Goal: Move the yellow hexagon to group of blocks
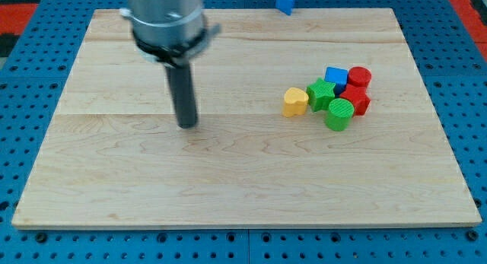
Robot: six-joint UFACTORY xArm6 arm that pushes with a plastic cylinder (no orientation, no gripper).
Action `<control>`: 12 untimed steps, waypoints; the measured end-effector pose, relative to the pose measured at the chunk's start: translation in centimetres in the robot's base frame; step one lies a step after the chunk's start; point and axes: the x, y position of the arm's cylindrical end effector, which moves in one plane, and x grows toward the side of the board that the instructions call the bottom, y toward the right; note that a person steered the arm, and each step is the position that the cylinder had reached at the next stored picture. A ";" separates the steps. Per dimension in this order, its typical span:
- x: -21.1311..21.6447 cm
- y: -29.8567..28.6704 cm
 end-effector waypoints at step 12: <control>-14.5 11.0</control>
